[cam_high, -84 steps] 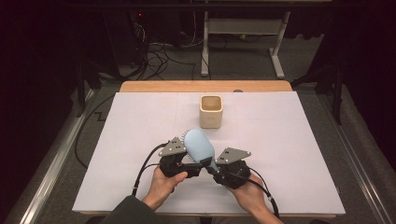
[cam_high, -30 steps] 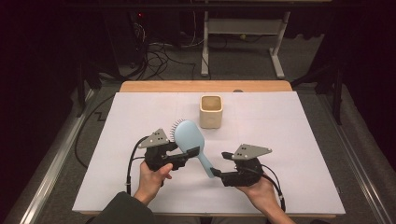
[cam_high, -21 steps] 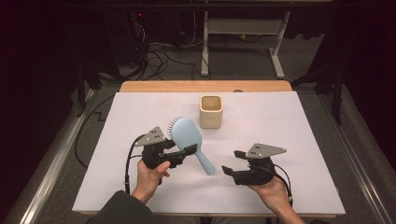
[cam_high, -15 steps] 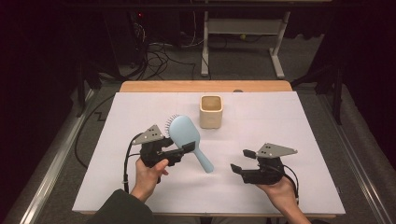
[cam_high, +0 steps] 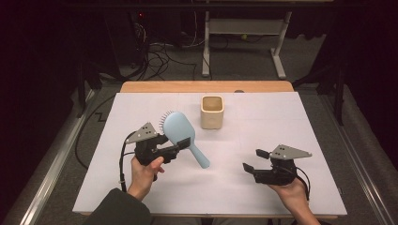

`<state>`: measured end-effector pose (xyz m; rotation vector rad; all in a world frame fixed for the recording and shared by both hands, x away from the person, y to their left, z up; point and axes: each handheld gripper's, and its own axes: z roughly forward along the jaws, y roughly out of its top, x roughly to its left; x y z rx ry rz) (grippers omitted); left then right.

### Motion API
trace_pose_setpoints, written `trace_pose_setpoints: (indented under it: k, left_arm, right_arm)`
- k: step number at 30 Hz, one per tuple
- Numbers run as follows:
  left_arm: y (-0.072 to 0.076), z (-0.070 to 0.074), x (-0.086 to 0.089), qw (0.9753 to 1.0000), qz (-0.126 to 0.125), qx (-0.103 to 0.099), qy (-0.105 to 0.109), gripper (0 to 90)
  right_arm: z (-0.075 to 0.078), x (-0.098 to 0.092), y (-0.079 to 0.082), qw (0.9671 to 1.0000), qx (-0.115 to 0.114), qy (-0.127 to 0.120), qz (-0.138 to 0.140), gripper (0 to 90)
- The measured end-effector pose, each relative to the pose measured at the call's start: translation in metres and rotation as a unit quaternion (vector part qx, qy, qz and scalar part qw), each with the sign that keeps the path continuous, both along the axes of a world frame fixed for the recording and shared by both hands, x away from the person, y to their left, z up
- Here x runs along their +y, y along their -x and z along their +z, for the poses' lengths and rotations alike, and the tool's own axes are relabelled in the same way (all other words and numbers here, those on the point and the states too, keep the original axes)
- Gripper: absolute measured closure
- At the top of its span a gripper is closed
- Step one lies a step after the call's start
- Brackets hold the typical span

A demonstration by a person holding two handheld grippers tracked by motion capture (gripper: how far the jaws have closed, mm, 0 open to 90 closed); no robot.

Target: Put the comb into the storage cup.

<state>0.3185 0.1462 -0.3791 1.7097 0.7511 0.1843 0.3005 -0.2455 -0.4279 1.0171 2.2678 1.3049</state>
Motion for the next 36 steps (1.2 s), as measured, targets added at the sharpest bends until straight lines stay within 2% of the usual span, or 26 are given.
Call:
trace_pose_setpoints:
  k: [7,23,36]
  left_arm:
    - [-0.006,-0.001,0.002,0.9999,-0.002,0.012,0.006,54.5]
    - [-0.014,0.009,0.005,1.0000,0.003,0.008,-0.002,54.5]
    - [-0.026,0.016,0.007,0.9998,0.011,0.013,-0.013,54.6]
  right_arm:
    - [-0.005,-0.016,0.001,0.9998,-0.002,-0.007,-0.017,27.1]
    - [-0.022,-0.056,0.011,0.9974,0.003,-0.013,-0.071,26.8]
    - [-0.028,-0.060,0.013,0.9972,0.005,-0.015,-0.073,26.6]
